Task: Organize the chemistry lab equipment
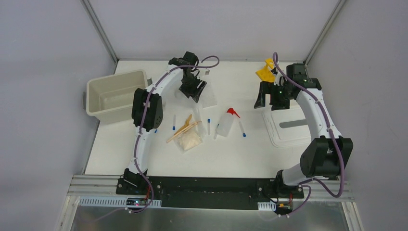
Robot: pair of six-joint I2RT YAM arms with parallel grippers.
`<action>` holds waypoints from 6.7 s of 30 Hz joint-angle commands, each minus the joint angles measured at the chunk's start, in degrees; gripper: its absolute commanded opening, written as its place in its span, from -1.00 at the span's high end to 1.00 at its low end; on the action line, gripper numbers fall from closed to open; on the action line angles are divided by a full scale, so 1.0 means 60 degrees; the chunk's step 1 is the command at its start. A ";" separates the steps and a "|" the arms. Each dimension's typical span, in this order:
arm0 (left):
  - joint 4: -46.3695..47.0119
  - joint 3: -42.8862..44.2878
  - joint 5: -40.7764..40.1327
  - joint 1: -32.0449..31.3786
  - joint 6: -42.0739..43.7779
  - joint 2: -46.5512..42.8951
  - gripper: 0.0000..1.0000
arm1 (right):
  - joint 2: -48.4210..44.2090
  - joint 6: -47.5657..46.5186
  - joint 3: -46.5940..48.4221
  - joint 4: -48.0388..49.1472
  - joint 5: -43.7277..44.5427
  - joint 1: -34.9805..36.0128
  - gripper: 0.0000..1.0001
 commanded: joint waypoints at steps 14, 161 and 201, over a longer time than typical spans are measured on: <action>-0.0001 0.2975 0.1060 -0.0704 0.4759 0.2289 -0.11 | 0.0156 -0.0643 0.0784 -0.0813 -0.1268 -0.2113 -0.99; 0.3039 -0.8180 0.3187 -0.3277 0.8860 -1.0314 -0.80 | -0.0262 0.1410 -0.1020 -0.0434 -0.4823 0.3710 0.99; 0.5804 -0.7934 0.2866 -0.3745 -0.1059 -0.9371 1.00 | -0.0556 0.2549 0.1473 -0.0676 -0.5170 0.2206 -0.47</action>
